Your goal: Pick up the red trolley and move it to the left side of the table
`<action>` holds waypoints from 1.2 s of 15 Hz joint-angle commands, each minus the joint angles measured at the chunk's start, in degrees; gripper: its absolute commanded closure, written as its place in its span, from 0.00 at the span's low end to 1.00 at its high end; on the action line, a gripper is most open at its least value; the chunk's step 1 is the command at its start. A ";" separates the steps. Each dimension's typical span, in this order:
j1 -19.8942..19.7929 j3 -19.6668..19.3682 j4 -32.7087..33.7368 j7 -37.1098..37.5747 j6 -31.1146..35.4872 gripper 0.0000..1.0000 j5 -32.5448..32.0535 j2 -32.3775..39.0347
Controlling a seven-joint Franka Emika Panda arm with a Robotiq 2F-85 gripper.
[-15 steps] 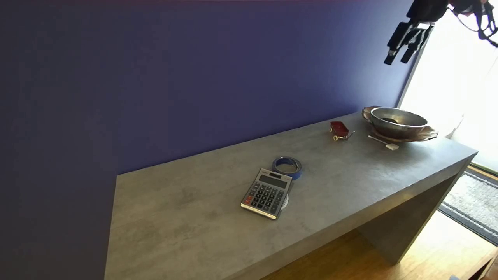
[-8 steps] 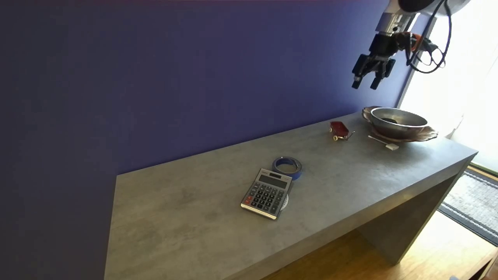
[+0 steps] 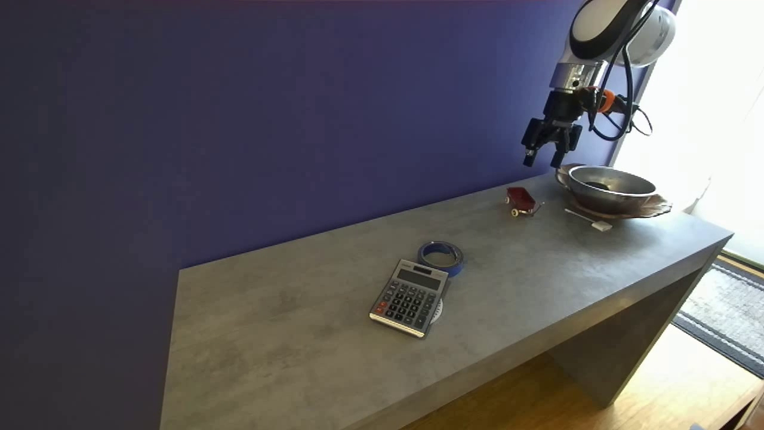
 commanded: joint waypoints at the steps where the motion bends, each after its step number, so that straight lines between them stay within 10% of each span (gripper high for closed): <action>1: -0.60 0.56 0.05 0.25 -0.07 0.00 -0.34 -0.10; 8: -1.57 -0.43 1.60 4.19 1.32 0.00 0.47 6.93; 12: -2.03 -0.68 2.29 5.56 4.42 0.33 0.15 9.55; 18: -1.71 -1.37 5.56 9.27 5.33 0.33 -0.28 12.52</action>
